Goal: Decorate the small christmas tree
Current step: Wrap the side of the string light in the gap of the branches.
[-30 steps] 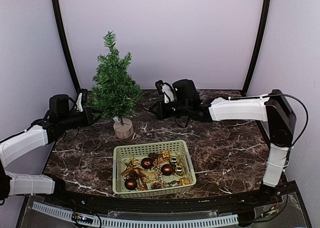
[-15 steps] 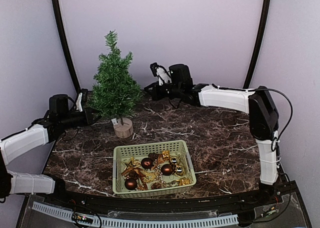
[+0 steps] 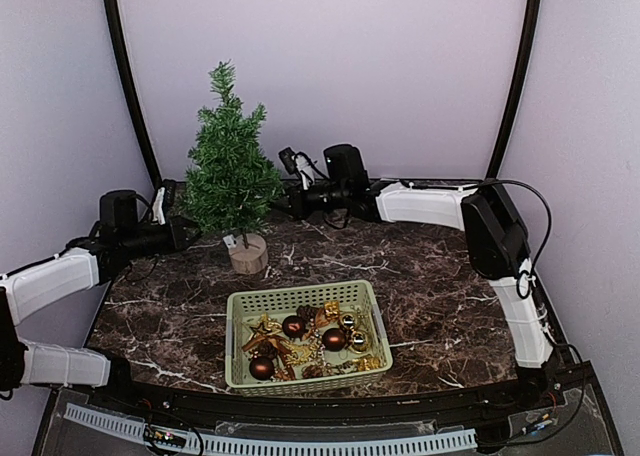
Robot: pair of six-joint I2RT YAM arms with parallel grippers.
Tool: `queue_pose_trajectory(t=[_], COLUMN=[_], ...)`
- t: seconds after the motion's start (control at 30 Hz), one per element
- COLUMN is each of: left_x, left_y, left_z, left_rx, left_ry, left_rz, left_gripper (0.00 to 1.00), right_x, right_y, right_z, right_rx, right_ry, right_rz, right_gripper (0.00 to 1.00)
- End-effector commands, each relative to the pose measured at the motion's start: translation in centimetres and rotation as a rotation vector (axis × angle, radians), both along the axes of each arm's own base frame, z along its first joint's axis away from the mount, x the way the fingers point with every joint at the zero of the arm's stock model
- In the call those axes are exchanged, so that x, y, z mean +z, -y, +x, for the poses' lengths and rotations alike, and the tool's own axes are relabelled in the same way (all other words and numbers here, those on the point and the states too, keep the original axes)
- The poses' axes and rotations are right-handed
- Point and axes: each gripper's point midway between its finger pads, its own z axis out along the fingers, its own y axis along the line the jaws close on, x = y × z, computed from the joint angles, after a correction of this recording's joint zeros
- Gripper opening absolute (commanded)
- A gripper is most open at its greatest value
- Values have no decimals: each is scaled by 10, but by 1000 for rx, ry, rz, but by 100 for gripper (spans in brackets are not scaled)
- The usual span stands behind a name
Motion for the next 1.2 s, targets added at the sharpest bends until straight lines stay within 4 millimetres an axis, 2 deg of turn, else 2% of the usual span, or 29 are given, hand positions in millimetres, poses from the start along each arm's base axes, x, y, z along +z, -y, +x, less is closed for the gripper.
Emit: queue_pose_trajectory(t=[0.0,0.17,0.33,0.47,0.6,0.67,0.7,0.83,0.87,0.9,0.93,0.97,1.0,1.03,1.17], left_x=[-6,-8,-9,-8,1,6,5,8,1,5,0,8,7,16,29], left_y=[-2,-2,-6,-8,-12,-16,-17,-41,-47,-59,-64,-74,-77,-80,-80], left_z=[-1,-3,-4,-5,-8,-9,-11,-14,-18,-19,-23,-26,-30,-34,-48], left_rx=[-2,-1,22,30,45,64,73,206,237,306,335,390,405,425,421], left_ry=[10,6,5,3,26,36,27,19,-16,-4,-26,2,-3,27,38], left_rz=[-2,-9,1,-2,0,6,12,66,83,99,113,118,122,114,91], left_gripper=[0,0,0,1,14,26,35,56,58,63,65,69,72,73,82], right_x=[27,22,22,23,27,28,27,22,29,30,31,34,36,39,44], right_y=[-12,-21,-4,17,40,51,56,80,87,95,103,111,119,127,157], right_z=[-27,-35,-20,-11,-12,-12,-12,-10,-11,-11,-11,-12,-12,-13,-16], right_rx=[160,178,78,22,-36,-69,-82,-166,-192,-220,-250,-277,-305,-337,-464], right_ry=[-19,-55,-63,-76,-59,-53,-54,-56,-45,-42,-38,-34,-32,-32,-59], right_rz=[150,181,201,209,207,203,200,178,184,183,179,176,169,157,63], right_gripper=[0,0,0,17,35,42,46,65,71,76,80,85,88,90,92])
